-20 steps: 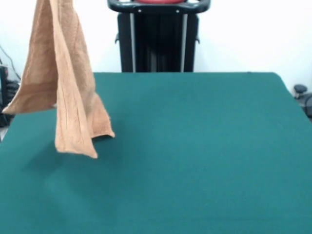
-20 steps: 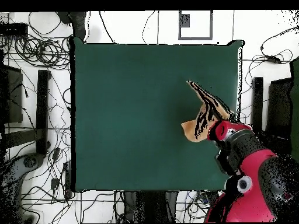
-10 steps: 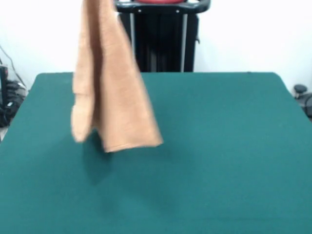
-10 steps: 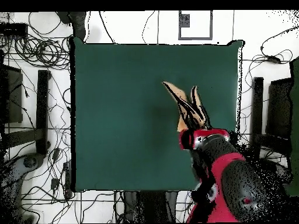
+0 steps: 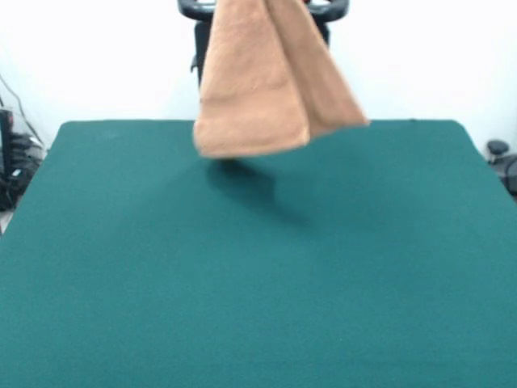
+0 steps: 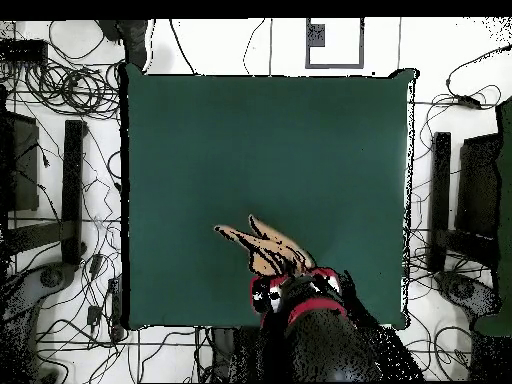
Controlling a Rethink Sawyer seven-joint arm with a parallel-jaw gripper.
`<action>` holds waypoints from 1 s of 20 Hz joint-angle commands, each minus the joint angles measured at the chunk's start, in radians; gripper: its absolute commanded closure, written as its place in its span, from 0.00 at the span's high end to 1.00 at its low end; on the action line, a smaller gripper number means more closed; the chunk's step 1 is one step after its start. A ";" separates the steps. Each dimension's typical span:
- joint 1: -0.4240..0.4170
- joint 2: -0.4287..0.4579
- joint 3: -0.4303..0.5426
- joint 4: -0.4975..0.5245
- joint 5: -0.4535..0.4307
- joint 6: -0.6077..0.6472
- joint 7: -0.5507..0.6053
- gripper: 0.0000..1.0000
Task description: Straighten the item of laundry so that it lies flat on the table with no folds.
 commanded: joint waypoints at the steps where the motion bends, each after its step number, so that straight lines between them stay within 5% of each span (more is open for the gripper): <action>1: 0.069 0.065 -0.217 -0.124 -0.147 0.170 0.625 0.00; 8: 0.213 0.023 -0.286 -0.124 -0.234 0.176 0.831 0.00; 20: 0.231 -0.012 -0.283 -0.186 -0.338 0.233 0.946 0.00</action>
